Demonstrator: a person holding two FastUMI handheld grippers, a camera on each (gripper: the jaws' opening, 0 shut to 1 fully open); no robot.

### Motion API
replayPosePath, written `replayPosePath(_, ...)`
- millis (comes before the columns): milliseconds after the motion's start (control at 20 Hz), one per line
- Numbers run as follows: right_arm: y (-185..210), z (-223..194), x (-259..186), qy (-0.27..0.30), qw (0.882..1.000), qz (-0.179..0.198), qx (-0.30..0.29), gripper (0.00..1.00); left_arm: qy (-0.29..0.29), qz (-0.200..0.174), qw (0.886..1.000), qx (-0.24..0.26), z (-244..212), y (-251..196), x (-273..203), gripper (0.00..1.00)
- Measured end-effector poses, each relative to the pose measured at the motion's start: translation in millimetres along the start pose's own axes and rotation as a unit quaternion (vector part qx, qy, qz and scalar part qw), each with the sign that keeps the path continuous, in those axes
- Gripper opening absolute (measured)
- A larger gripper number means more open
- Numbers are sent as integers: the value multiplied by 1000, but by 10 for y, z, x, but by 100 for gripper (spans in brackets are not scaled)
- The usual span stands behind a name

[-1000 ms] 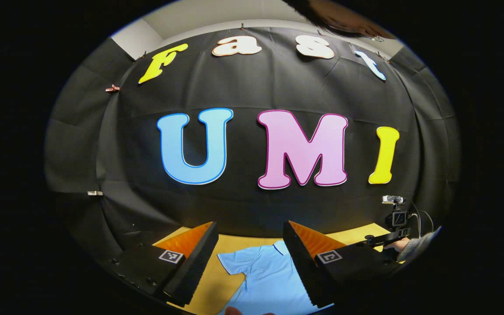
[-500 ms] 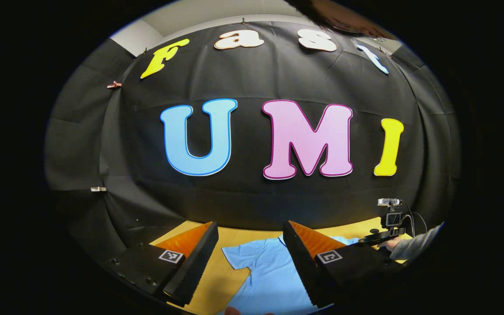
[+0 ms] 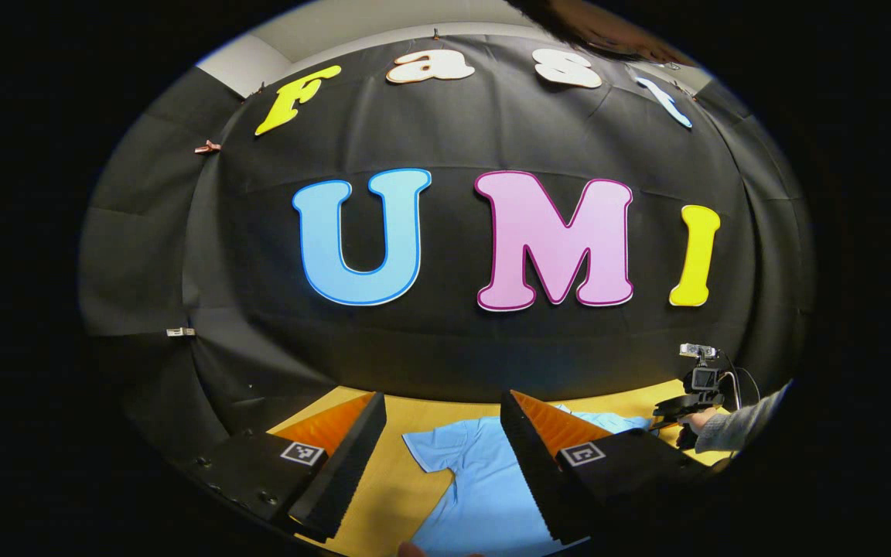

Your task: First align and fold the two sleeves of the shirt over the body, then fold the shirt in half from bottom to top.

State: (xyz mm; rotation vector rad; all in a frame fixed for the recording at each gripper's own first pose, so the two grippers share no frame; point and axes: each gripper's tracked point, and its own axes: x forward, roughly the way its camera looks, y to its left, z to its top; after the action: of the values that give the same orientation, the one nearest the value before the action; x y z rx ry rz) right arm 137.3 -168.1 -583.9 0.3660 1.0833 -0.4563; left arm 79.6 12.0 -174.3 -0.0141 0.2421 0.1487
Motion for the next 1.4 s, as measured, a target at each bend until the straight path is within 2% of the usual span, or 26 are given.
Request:
replayPosePath(100,5,2,-15,0,1000,0,-15,9,1,1,1000,1,-7,11,-3,95)
replayPosePath(150,16,10,-23,-4,1000,1,-26,5,1,1,1000,0,-21,19,-4,95)
replayPosePath(450,212,175,-144,-37,998,14,-46,5,1,7,1000,1,-47,79,-55,95)
replayPosePath(900,1322,316,-612,-82,988,111,-72,5,-7,34,999,-4,35,389,-230,95)
replayPosePath(1200,2107,55,-849,-76,975,178,-106,5,-9,50,999,-5,39,584,-301,95)
replayPosePath(1400,2516,-272,-911,-58,967,207,-140,5,-5,59,998,-8,18,693,-324,95)
